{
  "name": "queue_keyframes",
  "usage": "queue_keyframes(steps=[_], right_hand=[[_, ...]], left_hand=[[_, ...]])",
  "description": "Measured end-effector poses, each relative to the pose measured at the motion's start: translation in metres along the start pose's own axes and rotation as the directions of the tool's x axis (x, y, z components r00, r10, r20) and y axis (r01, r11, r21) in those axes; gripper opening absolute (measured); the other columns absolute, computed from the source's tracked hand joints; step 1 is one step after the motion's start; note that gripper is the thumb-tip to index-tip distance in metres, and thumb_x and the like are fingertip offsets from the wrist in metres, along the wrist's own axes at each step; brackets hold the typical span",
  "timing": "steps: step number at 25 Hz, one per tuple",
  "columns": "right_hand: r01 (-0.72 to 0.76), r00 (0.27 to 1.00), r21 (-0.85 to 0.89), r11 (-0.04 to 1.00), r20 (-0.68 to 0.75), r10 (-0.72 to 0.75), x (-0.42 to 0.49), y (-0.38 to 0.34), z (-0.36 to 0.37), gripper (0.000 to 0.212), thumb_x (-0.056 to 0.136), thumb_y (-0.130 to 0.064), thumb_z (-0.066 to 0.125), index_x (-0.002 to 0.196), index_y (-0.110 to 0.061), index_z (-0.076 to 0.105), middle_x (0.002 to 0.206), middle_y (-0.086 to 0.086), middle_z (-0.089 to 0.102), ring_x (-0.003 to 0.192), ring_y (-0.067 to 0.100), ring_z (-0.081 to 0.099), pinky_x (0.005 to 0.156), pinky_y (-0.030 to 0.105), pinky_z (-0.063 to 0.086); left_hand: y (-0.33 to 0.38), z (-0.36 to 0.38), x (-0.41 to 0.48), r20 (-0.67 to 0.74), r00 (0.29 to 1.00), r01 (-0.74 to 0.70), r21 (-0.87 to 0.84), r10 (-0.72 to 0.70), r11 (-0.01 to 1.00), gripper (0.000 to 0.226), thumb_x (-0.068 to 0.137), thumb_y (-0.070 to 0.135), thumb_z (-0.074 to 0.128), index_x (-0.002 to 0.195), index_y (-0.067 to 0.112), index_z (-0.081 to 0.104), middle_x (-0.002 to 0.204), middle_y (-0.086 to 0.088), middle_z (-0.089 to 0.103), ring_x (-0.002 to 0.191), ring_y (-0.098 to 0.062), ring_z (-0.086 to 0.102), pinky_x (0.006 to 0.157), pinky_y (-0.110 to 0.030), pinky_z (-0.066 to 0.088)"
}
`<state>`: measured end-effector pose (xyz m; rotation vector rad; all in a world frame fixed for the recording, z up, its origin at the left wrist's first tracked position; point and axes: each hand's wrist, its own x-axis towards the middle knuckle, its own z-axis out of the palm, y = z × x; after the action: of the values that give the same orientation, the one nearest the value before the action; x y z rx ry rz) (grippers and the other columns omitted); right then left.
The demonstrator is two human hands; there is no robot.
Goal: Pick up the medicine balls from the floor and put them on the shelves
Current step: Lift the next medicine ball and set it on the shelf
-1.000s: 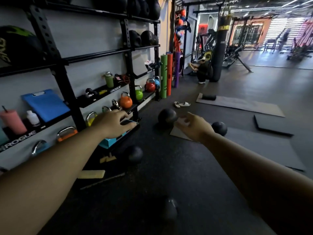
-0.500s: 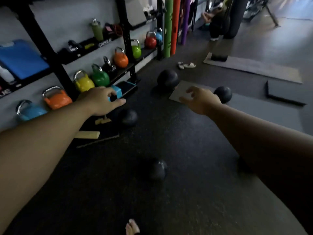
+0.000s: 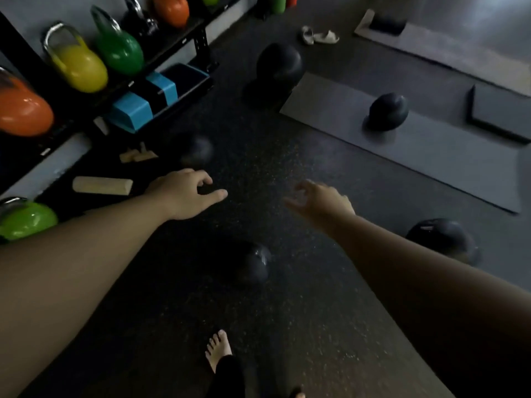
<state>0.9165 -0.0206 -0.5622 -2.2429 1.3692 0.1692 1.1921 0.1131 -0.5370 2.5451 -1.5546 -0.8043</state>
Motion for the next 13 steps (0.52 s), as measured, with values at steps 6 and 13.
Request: queue_keyframes(steps=[6,13], right_hand=[[0.058,0.990,-0.034,0.998,0.127,-0.053,0.115,0.035,0.119,0.075,0.088,-0.080,0.044,0.148,-0.034,0.047,0.147,0.004,0.056,0.129,0.033,0.054,0.105,0.051,0.040],[0.022,0.955,-0.007,1.000,0.296,-0.019,0.229,0.116,0.324,0.076,0.088,-0.081,0.045,0.149,-0.037,0.044,0.151,0.002,0.050,0.137,0.032,0.046,0.103,0.055,0.047]], left_hand=[[-0.042,0.118,0.097,0.091,0.988,0.131,-0.059,-0.125,0.990,0.088,0.069,0.097,0.039,0.133,0.039,0.059,0.132,0.012,0.058,0.117,-0.017,0.060,0.094,-0.044,0.052],[-0.119,0.345,0.188,0.201,0.903,0.427,-0.315,-0.380,0.847,0.082,0.082,0.088,0.051,0.140,0.031,0.059,0.138,0.003,0.061,0.115,-0.016,0.058,0.094,-0.039,0.048]])
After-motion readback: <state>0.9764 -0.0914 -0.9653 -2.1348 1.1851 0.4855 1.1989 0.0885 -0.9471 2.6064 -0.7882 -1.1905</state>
